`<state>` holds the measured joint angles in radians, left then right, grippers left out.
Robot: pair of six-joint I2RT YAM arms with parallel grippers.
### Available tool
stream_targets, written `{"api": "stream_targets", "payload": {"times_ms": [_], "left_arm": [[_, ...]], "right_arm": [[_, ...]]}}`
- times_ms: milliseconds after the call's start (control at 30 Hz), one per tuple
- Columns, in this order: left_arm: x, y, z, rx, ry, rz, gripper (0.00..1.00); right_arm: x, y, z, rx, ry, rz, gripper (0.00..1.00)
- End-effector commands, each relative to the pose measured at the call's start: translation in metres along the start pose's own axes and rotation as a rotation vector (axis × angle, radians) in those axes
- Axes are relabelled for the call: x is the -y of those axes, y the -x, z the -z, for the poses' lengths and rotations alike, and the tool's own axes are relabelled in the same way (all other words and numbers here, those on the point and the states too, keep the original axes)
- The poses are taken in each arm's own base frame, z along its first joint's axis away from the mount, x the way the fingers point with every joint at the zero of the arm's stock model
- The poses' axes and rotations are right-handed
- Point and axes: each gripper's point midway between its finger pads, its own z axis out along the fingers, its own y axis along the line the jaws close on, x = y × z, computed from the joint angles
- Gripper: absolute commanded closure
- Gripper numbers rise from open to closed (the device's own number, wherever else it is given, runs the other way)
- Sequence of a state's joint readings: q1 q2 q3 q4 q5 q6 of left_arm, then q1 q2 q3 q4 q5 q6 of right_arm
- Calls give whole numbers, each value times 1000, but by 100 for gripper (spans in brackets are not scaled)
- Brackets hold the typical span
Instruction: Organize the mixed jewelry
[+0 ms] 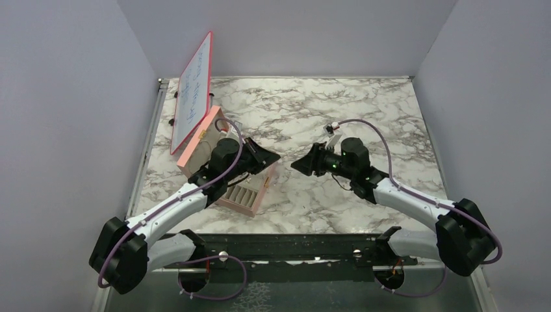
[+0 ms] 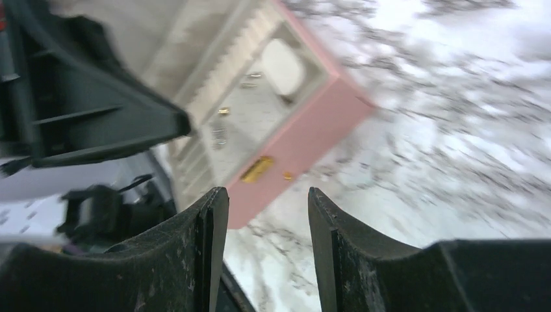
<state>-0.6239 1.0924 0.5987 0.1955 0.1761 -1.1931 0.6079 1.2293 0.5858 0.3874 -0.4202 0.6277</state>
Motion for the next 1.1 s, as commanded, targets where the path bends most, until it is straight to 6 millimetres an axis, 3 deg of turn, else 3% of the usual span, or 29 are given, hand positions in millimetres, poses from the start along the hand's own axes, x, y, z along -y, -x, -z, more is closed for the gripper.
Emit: {"api": "stream_targets", "payload": {"times_ms": [0, 200, 433, 700, 933, 1067], "left_arm": [[-15, 12, -2, 43, 123, -205, 77], [-9, -4, -13, -19, 165, -383, 52], [1, -23, -34, -118, 136, -492, 37], [10, -52, -71, -247, 82, -579, 29], [19, -74, -123, -327, 60, -615, 36], [13, -81, -139, -345, 77, -597, 39]], "right_arm": [[73, -4, 21, 38, -428, -56, 47], [141, 7, 52, 86, -867, -149, 47], [193, 23, 91, 124, -1113, -252, 48], [218, 9, 116, 107, -1219, -322, 52], [222, 5, 108, 81, -1128, -324, 64], [226, 0, 102, 33, -1121, -308, 66]]}}
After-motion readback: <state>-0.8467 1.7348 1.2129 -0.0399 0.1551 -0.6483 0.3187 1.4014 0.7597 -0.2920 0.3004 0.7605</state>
